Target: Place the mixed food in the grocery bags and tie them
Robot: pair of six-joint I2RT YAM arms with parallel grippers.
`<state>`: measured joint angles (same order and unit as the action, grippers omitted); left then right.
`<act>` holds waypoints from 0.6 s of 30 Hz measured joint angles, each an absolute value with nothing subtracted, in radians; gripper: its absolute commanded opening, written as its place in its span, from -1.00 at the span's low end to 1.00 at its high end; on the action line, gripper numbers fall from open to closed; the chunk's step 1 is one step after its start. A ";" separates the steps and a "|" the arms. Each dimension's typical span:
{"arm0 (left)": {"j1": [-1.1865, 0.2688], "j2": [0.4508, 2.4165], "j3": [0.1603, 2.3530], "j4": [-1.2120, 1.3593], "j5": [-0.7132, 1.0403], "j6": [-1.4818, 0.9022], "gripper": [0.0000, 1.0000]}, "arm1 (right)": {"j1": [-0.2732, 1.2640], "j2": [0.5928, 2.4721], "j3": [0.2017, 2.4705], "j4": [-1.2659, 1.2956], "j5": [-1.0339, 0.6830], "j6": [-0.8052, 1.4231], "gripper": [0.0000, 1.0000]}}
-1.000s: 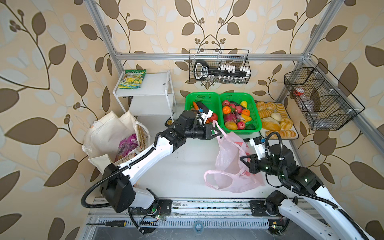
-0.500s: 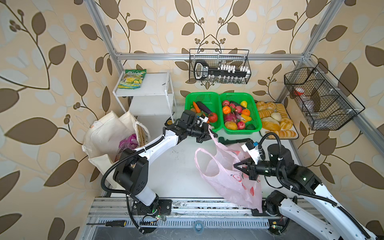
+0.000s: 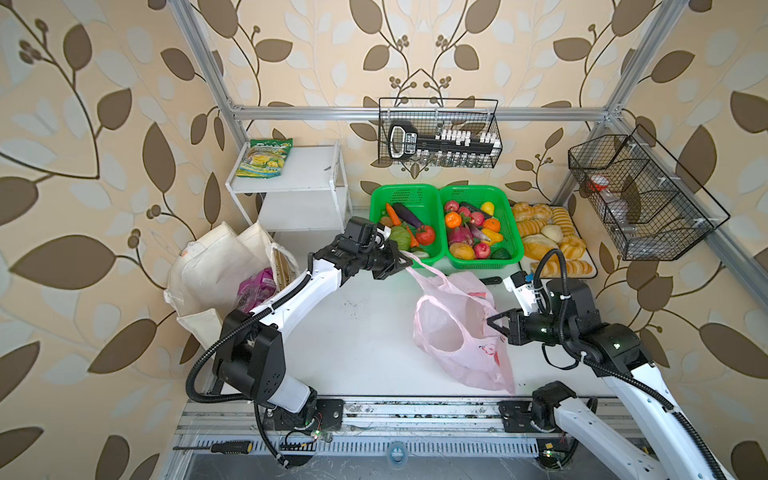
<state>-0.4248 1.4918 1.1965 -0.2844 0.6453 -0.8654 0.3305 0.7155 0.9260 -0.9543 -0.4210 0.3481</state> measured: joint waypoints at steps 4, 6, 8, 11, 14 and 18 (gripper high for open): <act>-0.426 1.446 1.177 -0.291 0.601 -0.862 -1.00 | 0.331 0.769 1.026 -1.031 -0.260 0.367 -1.00; -0.425 1.423 1.176 -0.297 0.585 -0.857 -1.00 | 0.331 0.784 1.061 -1.052 -0.205 0.376 -1.00; -0.425 1.406 1.176 -0.301 0.574 -0.845 -1.00 | 0.331 0.786 1.095 -1.070 -0.163 0.381 -1.00; -0.426 1.401 1.176 -0.310 0.574 -0.837 -1.00 | 0.331 0.785 1.127 -1.082 -0.145 0.381 -1.00; -0.424 1.407 1.177 -0.299 0.606 -0.839 -0.83 | 0.331 0.786 1.127 -1.084 -0.172 0.381 -1.00; -0.424 1.462 1.195 -0.223 0.720 -0.839 -0.20 | 0.329 0.773 1.084 -1.028 -0.247 0.435 -1.00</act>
